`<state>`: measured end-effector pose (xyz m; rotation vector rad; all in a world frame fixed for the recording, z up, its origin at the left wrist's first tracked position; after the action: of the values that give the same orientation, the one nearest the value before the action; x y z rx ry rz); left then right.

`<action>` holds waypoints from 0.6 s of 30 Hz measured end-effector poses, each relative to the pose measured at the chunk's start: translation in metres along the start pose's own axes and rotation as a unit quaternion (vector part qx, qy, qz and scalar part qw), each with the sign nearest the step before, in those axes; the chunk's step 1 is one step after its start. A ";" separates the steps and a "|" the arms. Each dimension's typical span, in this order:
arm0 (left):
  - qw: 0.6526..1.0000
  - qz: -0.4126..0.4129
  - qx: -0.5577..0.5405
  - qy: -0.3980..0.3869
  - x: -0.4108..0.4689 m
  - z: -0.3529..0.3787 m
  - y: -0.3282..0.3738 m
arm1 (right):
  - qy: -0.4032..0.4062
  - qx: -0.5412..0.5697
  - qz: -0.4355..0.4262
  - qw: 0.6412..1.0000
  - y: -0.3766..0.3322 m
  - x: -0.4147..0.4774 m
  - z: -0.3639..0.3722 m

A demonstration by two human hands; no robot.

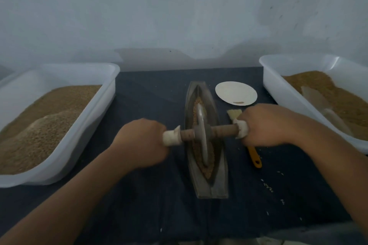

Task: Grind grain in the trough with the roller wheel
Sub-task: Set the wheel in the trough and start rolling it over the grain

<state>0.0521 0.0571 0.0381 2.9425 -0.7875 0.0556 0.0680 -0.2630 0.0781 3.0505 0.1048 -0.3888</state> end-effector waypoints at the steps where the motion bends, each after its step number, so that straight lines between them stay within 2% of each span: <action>1: 1.000 -0.010 -0.008 -0.004 0.006 0.000 -0.001 | 0.048 -0.011 0.004 0.999 -0.003 0.008 -0.002; 4: 0.999 -0.036 0.026 0.014 0.055 -0.011 -0.009 | 0.190 -0.021 0.062 0.980 -0.010 0.042 -0.008; 6: 0.995 -0.043 0.076 0.041 0.089 -0.025 -0.012 | 0.208 -0.011 0.124 0.970 -0.009 0.062 -0.004; 8: 0.993 -0.041 0.097 0.045 0.108 -0.035 -0.010 | 0.196 0.006 0.150 0.969 -0.006 0.074 0.002; 10: 0.994 -0.031 0.098 0.034 0.102 -0.038 -0.003 | 0.180 0.013 0.138 0.974 -0.003 0.069 0.004; 15: 0.997 0.032 0.069 0.000 0.020 -0.017 0.006 | 0.106 0.046 0.031 0.993 0.006 0.001 0.015; 18: 0.999 0.023 0.032 -0.006 0.011 -0.009 -0.001 | 0.157 0.053 0.011 0.986 0.004 -0.013 0.019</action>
<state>0.0619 0.0535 0.0474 2.9868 -0.8724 0.0678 0.0513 -0.2696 0.0629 3.1886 0.0679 0.0948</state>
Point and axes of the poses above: each hand's wrist, its own x-axis towards the middle knuckle, its own z-axis out of the palm, y = z × x, the point moved 3 cm from there along x, towards the middle knuckle, and after that the axes turned 14 degrees about z, right-handed, at the moved point
